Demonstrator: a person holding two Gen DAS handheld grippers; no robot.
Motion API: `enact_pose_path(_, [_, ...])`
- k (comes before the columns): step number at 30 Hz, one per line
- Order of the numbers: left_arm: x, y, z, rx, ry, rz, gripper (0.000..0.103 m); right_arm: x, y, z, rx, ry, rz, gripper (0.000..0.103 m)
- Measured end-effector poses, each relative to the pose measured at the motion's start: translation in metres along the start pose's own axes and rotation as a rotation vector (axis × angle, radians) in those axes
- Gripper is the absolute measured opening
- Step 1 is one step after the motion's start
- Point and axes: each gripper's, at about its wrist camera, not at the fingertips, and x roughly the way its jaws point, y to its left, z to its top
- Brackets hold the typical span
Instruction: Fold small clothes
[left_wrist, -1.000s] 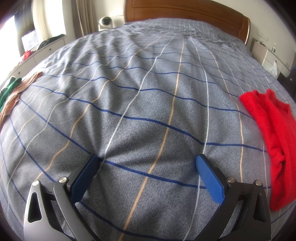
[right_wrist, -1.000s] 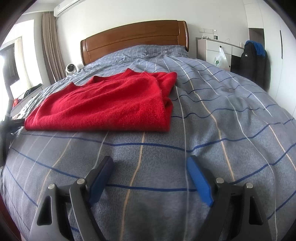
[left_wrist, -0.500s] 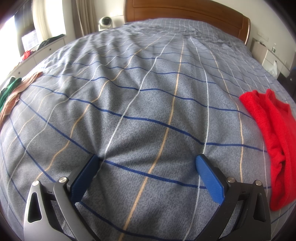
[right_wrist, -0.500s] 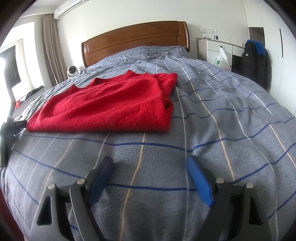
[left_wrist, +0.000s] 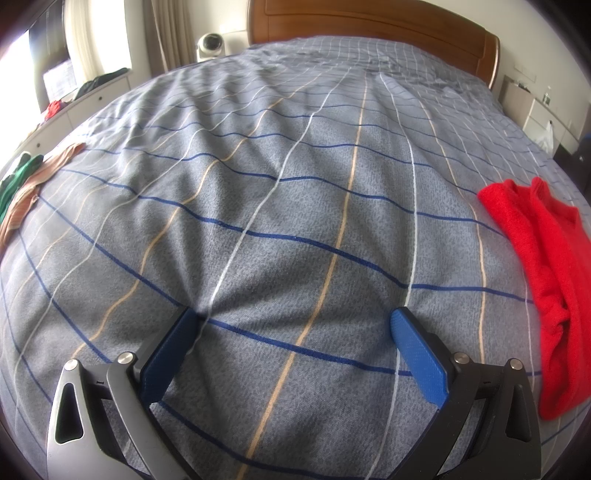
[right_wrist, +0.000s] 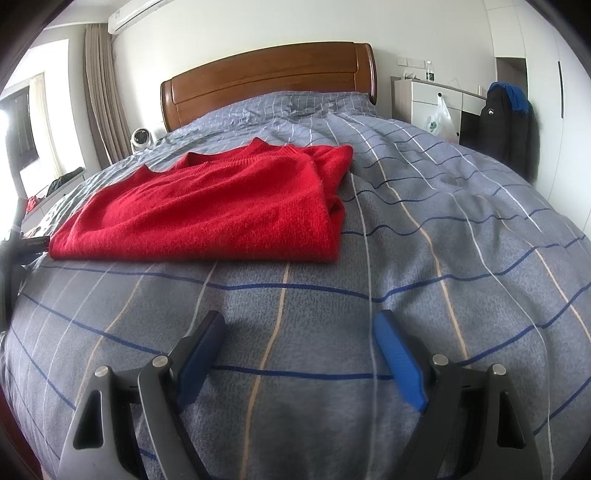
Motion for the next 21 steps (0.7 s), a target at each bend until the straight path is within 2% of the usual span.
enact_pose_path(3, [0.0, 0.0, 0.0, 0.0, 0.0, 0.0, 0.103, -0.001, -0.003, 0.001, 0.013, 0.009, 0.017, 0.083])
enact_pose_path(6, [0.0, 0.0, 0.0, 0.0, 0.0, 0.0, 0.103, 0.0, 0.0, 0.015, -0.002, 0.107, 0.01, 0.083])
enact_pose_path(8, [0.0, 0.0, 0.0, 0.0, 0.0, 0.0, 0.103, -0.004, -0.005, 0.029, 0.024, 0.143, 0.046, 0.083])
enact_pose_path(9, [0.0, 0.0, 0.0, 0.0, 0.0, 0.0, 0.103, -0.009, -0.012, 0.042, 0.055, 0.132, 0.077, 0.083])
enact_pose_path(13, [0.0, 0.0, 0.0, 0.0, 0.0, 0.0, 0.103, -0.01, -0.048, 0.089, 0.16, 0.066, 0.111, 0.083])
enact_pose_path(17, [0.0, 0.0, 0.0, 0.0, 0.0, 0.0, 0.103, 0.031, -0.08, 0.127, 0.312, 0.146, 0.233, 0.082])
enact_pose_path(18, [0.0, 0.0, 0.0, 0.0, 0.0, 0.0, 0.103, 0.05, -0.083, 0.135, 0.351, 0.193, 0.287, 0.079])
enact_pose_path(21, [0.0, 0.0, 0.0, 0.0, 0.0, 0.0, 0.103, 0.088, -0.075, 0.142, 0.385, 0.286, 0.332, 0.065])
